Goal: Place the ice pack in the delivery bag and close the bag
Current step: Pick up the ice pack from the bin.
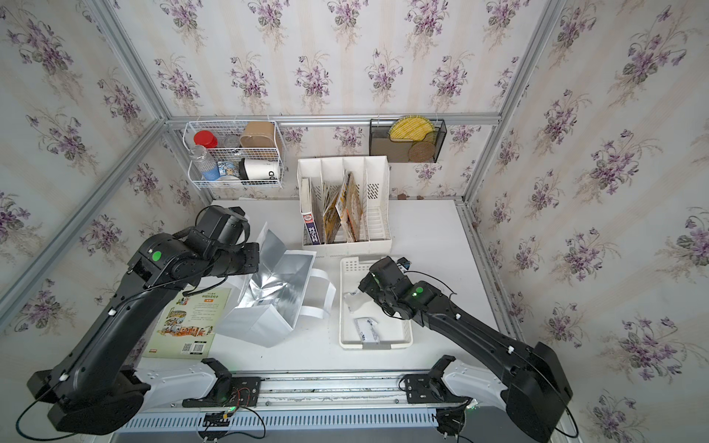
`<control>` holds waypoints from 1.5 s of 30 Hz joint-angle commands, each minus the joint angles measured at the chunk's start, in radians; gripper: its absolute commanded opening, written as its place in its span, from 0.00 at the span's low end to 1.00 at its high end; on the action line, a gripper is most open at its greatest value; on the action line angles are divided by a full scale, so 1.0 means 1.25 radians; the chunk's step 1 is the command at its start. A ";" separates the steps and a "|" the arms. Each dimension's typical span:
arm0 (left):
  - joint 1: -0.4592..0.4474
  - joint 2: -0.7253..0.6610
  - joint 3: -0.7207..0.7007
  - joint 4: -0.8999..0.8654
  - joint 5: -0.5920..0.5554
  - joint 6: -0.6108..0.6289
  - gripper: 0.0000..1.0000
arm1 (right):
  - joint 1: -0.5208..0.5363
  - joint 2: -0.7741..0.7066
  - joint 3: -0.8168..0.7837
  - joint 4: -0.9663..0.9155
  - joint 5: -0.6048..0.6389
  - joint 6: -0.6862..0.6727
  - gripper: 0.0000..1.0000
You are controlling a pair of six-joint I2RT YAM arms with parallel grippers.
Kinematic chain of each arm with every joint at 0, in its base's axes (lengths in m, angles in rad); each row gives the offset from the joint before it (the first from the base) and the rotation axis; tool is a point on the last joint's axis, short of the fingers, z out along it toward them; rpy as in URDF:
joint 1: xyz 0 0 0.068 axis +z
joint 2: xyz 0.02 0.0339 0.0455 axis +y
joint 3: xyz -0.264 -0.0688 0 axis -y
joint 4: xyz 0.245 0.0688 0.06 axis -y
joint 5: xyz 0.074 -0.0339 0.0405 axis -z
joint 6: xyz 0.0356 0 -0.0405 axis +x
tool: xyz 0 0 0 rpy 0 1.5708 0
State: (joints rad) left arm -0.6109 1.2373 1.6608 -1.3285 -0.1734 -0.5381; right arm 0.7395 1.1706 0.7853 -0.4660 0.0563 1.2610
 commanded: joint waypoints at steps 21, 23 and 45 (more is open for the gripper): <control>0.000 -0.027 -0.024 0.017 -0.022 -0.005 0.00 | 0.000 0.377 0.043 0.151 -0.092 0.160 0.62; 0.000 -0.030 -0.027 0.018 -0.024 -0.007 0.00 | 0.000 0.393 0.045 0.148 -0.088 0.163 0.61; 0.000 -0.040 -0.024 0.021 -0.028 -0.001 0.00 | -0.041 0.172 -0.042 0.107 0.011 0.084 0.00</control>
State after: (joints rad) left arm -0.6109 1.1893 1.6260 -1.3128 -0.1913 -0.5465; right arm 0.7086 1.4540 0.7464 -0.2825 0.0269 1.4330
